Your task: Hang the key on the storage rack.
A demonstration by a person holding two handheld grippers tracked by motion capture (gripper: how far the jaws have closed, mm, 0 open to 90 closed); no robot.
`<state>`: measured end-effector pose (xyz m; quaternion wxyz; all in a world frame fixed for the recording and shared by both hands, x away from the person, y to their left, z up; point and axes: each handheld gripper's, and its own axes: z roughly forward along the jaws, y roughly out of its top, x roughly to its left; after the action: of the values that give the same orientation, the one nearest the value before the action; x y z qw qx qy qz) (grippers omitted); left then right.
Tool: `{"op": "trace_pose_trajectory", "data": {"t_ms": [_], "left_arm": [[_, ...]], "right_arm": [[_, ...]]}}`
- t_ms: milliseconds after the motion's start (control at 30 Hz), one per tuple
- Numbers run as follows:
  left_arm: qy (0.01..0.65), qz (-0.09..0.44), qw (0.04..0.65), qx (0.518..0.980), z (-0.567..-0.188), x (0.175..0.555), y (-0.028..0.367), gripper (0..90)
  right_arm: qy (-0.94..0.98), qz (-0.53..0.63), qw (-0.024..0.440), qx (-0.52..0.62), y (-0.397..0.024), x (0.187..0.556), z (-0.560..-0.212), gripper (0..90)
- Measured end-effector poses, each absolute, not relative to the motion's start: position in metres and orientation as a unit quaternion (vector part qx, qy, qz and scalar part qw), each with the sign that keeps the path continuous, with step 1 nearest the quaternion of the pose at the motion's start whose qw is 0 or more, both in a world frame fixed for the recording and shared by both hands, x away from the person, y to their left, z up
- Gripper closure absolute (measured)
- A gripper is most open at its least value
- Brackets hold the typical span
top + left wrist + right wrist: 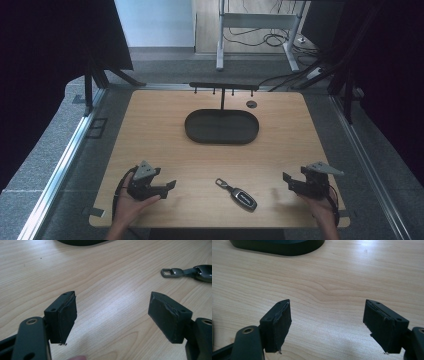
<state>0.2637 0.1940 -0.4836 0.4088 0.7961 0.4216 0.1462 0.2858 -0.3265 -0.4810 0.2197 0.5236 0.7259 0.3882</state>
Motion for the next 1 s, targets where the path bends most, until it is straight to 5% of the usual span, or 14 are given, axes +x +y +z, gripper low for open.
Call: {"op": "trace_pose_trajectory", "data": {"t_ms": [267, 1000], "left_arm": [[0.422, 0.148, 0.401, 0.8, -0.483, 0.264, 0.193, 23.9], [0.413, 0.143, 0.395, 0.808, -0.485, 0.262, 0.185, 24.2]], "right_arm": [[0.724, 0.393, 0.208, 0.527, -0.329, 0.285, -0.482, 30.9], [0.743, 0.41, 0.194, 0.492, -0.333, 0.283, -0.479, 32.3]]}}
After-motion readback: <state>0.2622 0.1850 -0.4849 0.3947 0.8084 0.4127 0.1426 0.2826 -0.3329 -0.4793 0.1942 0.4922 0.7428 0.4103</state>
